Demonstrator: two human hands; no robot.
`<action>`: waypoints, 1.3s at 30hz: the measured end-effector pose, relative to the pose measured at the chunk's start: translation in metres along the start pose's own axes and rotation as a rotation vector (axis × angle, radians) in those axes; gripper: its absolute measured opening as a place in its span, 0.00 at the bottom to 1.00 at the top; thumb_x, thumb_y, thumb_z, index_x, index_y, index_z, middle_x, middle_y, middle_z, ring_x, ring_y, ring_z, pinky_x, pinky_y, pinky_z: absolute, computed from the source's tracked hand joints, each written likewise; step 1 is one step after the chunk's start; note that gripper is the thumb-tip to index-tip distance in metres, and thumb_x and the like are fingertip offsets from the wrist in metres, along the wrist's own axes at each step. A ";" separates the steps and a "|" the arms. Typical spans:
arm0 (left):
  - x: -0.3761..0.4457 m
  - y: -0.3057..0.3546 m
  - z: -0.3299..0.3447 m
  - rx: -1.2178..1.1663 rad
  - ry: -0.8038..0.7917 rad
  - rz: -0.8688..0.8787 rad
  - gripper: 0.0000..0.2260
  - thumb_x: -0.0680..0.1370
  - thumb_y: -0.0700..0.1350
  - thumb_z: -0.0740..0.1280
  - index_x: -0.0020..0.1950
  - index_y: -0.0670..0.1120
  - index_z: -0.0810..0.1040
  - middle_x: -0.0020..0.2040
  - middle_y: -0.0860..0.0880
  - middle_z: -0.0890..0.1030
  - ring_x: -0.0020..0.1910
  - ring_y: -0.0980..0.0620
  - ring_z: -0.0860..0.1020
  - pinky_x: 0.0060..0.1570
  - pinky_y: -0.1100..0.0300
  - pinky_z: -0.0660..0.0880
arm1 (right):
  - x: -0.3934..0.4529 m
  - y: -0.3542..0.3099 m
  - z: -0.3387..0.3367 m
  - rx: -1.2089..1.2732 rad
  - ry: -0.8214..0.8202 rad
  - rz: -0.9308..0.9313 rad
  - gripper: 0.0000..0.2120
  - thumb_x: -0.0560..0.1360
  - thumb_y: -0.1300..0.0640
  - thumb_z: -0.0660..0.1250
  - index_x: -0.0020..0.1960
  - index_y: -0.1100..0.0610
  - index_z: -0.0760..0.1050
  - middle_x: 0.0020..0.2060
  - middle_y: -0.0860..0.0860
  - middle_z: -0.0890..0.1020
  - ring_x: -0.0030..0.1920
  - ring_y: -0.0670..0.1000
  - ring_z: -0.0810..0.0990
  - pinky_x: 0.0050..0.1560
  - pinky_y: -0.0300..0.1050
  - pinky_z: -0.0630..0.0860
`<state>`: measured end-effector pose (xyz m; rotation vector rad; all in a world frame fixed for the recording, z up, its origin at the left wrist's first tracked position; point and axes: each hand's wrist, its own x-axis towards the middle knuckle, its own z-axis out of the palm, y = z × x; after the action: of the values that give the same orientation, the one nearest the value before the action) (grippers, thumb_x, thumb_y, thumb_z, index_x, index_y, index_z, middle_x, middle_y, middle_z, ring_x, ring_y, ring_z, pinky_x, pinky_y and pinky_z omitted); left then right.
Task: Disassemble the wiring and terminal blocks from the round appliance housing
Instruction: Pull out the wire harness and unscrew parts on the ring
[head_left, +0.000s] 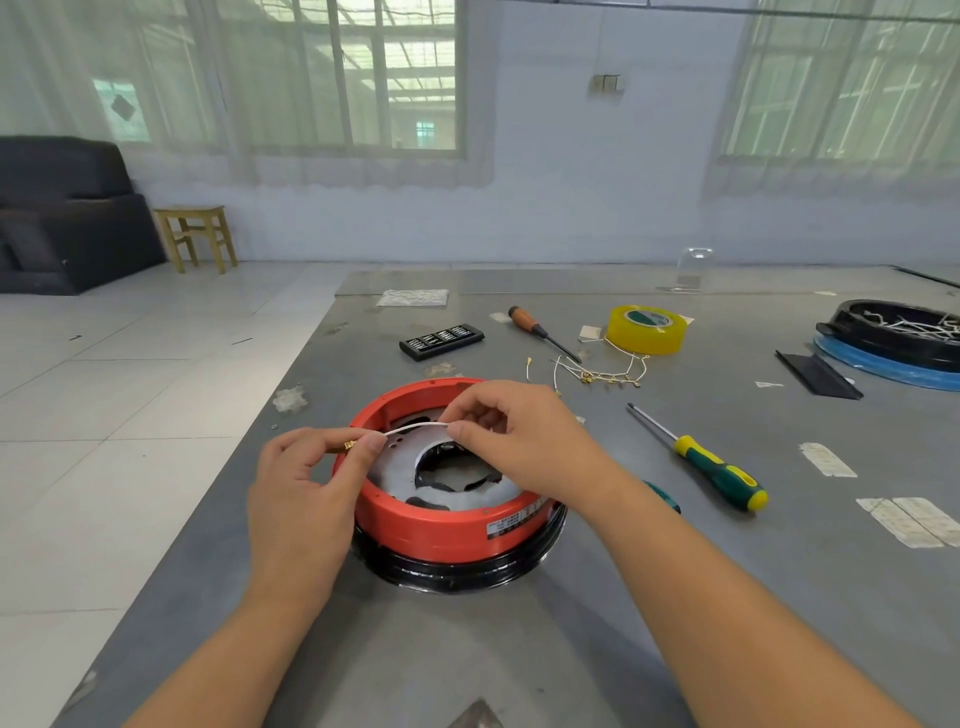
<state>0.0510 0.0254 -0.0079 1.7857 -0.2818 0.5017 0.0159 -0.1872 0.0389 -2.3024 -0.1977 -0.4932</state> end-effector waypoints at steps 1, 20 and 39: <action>0.000 0.000 -0.001 -0.017 0.005 -0.013 0.03 0.76 0.54 0.76 0.44 0.64 0.86 0.51 0.59 0.83 0.60 0.62 0.75 0.57 0.68 0.67 | 0.000 0.000 -0.002 0.019 0.000 0.012 0.02 0.77 0.55 0.72 0.49 0.49 0.84 0.41 0.44 0.84 0.43 0.43 0.80 0.46 0.32 0.75; 0.014 0.033 0.004 0.381 -0.411 0.186 0.03 0.79 0.53 0.72 0.48 0.62 0.85 0.39 0.64 0.82 0.54 0.58 0.74 0.58 0.53 0.69 | 0.004 -0.004 -0.011 -0.050 0.005 -0.021 0.04 0.79 0.54 0.67 0.47 0.46 0.78 0.41 0.43 0.79 0.43 0.44 0.76 0.43 0.31 0.71; 0.041 0.047 0.041 -0.262 -0.263 -0.254 0.02 0.77 0.47 0.77 0.47 0.49 0.87 0.41 0.51 0.88 0.41 0.55 0.86 0.44 0.59 0.79 | 0.004 -0.010 0.000 0.312 0.021 0.250 0.02 0.75 0.57 0.75 0.47 0.53 0.83 0.37 0.51 0.87 0.39 0.47 0.86 0.47 0.48 0.83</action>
<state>0.0739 -0.0237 0.0436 1.6000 -0.2832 0.0441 0.0166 -0.1803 0.0468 -1.9808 0.0242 -0.3318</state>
